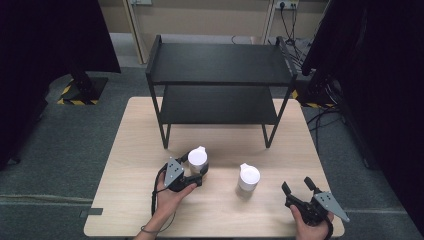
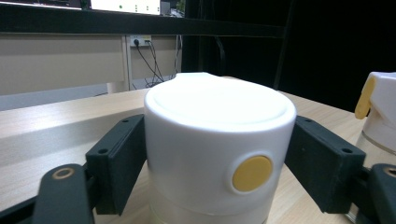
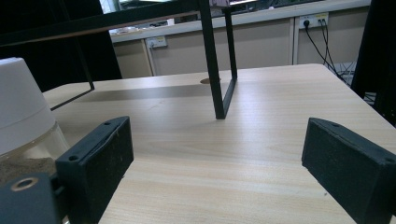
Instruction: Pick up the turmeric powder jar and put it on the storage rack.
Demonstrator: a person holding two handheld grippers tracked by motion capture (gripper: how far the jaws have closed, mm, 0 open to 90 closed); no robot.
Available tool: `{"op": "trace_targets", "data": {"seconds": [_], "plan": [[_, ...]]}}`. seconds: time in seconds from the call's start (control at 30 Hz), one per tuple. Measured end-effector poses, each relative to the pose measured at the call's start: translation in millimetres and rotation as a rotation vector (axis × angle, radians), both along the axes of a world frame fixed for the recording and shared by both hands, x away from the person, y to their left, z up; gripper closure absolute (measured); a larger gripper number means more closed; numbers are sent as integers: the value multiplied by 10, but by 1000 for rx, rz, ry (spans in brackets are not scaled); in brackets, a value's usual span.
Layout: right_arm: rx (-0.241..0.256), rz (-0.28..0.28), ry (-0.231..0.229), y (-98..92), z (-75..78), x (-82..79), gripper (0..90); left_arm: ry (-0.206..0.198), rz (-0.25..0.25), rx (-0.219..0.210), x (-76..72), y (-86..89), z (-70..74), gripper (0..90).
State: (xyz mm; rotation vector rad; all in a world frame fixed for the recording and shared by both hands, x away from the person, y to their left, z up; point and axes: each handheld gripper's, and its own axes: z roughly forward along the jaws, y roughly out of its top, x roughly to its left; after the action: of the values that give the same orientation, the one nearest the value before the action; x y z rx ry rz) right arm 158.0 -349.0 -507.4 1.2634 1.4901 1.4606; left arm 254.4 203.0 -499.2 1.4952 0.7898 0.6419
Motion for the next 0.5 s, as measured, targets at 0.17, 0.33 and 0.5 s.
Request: {"op": "trace_targets", "data": {"seconds": [0.17, 0.33, 0.5], "plan": [[0, 0, 0, 0, -1, 0, 92, -3, 3, -4, -1, -2, -10, 276], [1, 0, 0, -2, -1, -1, 92, -11, 5, 5, -9, -11, -12, 299], [8, -1, 1, -8, -2, 1, 92, -15, 14, 11, -24, -32, -9, 302]]}}
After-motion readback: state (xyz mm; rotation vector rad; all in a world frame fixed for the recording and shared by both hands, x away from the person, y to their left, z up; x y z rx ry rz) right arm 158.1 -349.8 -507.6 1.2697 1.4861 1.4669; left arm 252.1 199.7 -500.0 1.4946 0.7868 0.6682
